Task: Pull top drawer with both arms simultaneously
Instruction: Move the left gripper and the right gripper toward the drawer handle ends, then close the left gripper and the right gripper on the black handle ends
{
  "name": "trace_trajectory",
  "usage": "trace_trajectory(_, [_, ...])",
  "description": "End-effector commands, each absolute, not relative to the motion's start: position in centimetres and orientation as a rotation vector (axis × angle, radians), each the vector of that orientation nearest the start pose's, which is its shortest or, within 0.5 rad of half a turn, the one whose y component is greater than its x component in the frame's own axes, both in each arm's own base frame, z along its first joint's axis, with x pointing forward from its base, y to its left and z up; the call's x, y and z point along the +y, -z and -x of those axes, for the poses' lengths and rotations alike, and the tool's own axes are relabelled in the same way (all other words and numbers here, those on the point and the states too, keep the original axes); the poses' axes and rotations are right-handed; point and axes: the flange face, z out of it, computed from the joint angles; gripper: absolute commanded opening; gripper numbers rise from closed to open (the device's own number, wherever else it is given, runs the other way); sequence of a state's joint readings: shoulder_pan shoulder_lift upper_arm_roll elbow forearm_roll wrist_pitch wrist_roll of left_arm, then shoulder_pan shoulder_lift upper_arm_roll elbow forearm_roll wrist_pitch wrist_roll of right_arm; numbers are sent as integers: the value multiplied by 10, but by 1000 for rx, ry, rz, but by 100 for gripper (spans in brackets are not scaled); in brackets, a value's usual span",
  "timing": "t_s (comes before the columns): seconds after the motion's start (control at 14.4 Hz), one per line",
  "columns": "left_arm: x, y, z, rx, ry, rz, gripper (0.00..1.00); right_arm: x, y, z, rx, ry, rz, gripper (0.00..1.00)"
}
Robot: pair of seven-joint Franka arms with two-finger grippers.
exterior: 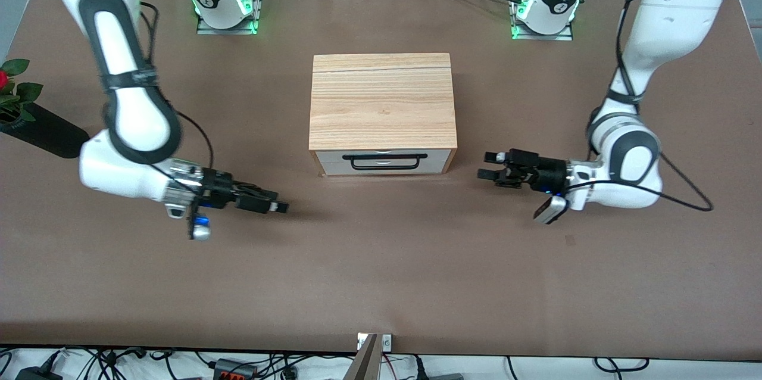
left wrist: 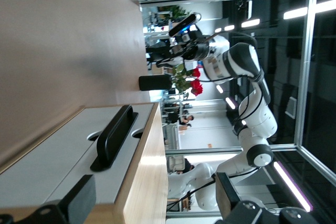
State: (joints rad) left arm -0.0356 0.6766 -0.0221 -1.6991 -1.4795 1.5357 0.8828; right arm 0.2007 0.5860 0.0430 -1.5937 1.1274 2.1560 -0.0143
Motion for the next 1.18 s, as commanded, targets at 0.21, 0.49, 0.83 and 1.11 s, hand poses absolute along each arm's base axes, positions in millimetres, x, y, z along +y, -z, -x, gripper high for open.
trace_trajectory(0.21, [-178,-212,-636,-114,-5,-1664,100,272,-298,-659,299,-126,2132,100])
trace_trajectory(0.49, [-206,-192,-629,-71,-2,-1635,98,290,-278,-650,268,-145,2117,100])
trace_trajectory(0.83, [-243,-179,-621,-44,-15,-1691,90,292,-239,-645,199,-39,1953,100])
trace_trajectory(1.11, [-256,-179,-615,-59,0,-1687,79,300,-229,-635,167,-34,1945,100])
